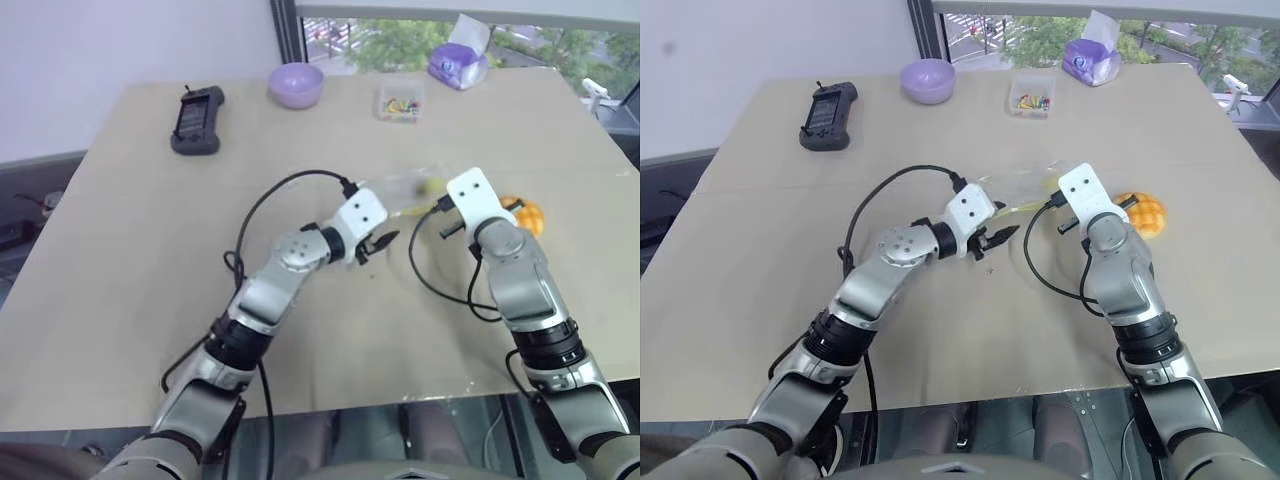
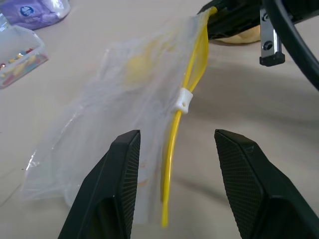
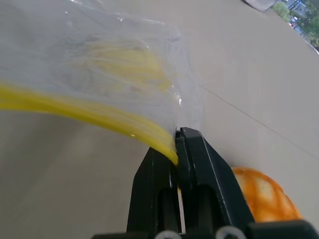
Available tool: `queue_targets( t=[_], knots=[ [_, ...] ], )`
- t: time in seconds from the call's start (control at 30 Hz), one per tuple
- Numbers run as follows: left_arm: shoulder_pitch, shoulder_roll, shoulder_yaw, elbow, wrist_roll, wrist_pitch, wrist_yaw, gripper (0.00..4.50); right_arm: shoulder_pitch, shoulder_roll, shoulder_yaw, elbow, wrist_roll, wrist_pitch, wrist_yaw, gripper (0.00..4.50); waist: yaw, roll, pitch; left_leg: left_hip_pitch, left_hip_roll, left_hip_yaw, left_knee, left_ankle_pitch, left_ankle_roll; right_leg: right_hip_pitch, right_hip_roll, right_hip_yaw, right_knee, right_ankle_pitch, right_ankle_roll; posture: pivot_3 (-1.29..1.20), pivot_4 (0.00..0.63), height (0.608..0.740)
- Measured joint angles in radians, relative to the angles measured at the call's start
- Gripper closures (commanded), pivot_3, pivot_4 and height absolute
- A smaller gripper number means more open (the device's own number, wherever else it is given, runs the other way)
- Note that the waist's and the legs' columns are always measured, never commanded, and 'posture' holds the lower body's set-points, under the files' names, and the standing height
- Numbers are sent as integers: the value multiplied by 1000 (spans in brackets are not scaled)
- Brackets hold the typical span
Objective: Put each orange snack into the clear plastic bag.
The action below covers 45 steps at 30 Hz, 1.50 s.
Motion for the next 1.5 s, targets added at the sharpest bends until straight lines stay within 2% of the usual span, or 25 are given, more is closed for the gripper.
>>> queue_targets(
  t=[0.13,0.23,0.33,0.37,0.4,0.7,0.87,0.93,0.97,1.13,1.23,1.33,1.5],
  knots=[
    [0,-24,6,6,15,-1,2,2002,0,0,0,-2,0,0,-7,4500,0,0,0,-1,0,0,2,0,0,0,0,0,0,0,0,0,150,740],
    [0,-33,10,6,18,-1,8,2761,0,0,0,-2,1,0,-10,4500,0,0,0,-1,0,0,3,0,0,0,0,0,1,0,0,0,150,740],
    [0,-36,15,9,25,-1,10,4089,0,1,0,-2,1,-1,-11,4500,0,0,0,-1,0,0,4,0,0,0,0,0,3,0,0,0,150,740],
    [0,-36,16,9,25,1,9,4385,0,1,1,-2,2,-1,-12,4500,0,0,0,-1,-1,0,5,0,0,0,0,0,3,0,0,0,150,740],
    [0,-37,18,10,25,5,8,4453,1,1,1,-2,2,-1,-12,4500,0,0,0,-1,-1,0,6,0,0,0,0,0,4,0,0,0,150,740],
    [2,-54,28,47,31,9,22,4453,9,3,6,-15,6,-25,-13,4500,0,0,0,-1,-2,-1,11,0,0,0,0,0,11,0,0,0,150,740],
    [10,-52,32,80,47,-24,32,4500,24,-52,30,-20,14,-139,22,2711,1,0,0,-1,-2,-1,12,0,0,0,-1,0,11,0,0,0,150,740],
    [20,-54,34,82,47,-42,31,4500,53,-62,27,-39,32,-180,38,1573,1,0,0,-1,-2,-1,12,0,0,0,-1,0,11,0,0,0,150,740],
    [22,-55,35,82,46,-46,31,4500,59,-67,27,-40,34,-184,45,1458,1,0,0,-1,-2,-1,12,0,0,0,-1,0,12,0,0,0,150,740],
    [37,-60,52,82,45,-105,29,4500,146,-247,3,-141,74,-226,187,1458,8,0,0,-2,-3,-2,13,0,0,0,-2,0,11,0,0,0,150,740],
    [48,-54,52,83,55,-150,22,4500,190,-303,-49,-195,136,-242,265,1458,6,0,0,-2,-3,-1,13,0,0,0,-1,0,11,0,0,0,150,740],
    [53,-52,46,92,76,-197,20,4500,208,-293,-127,-259,237,-239,323,1458,1,0,0,-1,-2,-1,13,0,0,0,-1,0,12,0,0,0,150,740],
    [67,-65,46,116,88,-241,22,4500,203,-178,-204,-340,372,-161,318,1458,7,0,0,1,-2,-2,13,0,0,3,-1,0,12,0,0,0,150,740]
  ],
)
